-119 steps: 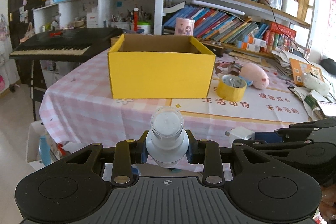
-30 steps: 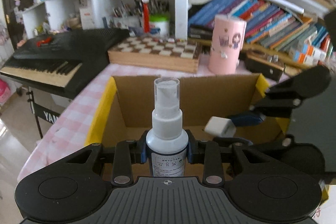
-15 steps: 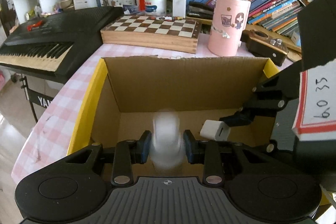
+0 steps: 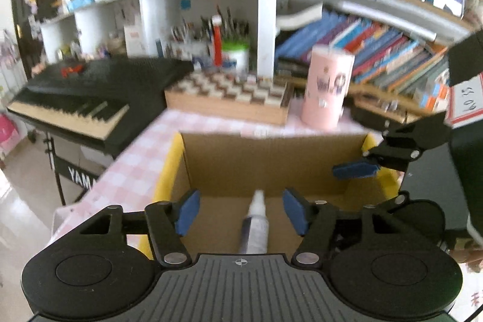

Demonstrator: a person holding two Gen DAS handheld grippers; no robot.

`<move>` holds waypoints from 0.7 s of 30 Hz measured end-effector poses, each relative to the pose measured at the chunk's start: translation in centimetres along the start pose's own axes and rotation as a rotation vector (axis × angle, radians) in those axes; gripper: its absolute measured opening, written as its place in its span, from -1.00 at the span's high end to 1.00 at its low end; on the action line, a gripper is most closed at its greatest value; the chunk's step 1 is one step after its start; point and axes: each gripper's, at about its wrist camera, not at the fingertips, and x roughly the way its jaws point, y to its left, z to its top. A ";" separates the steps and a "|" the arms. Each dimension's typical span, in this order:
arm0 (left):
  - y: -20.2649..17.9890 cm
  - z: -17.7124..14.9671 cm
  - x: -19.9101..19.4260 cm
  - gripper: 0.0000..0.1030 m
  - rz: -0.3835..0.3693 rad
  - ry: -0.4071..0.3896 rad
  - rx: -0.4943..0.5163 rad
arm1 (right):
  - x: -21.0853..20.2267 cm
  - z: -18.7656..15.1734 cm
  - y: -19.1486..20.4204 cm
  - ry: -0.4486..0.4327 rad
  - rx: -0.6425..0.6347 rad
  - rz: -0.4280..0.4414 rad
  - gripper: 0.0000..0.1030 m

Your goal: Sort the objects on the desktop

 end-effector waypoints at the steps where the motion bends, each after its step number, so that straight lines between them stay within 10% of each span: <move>1: 0.0 0.1 -0.7 -0.29 -0.001 -0.019 -0.005 | -0.9 -0.2 -0.1 -0.025 0.027 -0.009 0.07; 21: 0.2 -4.1 -10.9 -0.61 0.003 -0.210 -0.077 | -12.7 -6.8 0.8 -0.285 0.458 -0.196 -0.09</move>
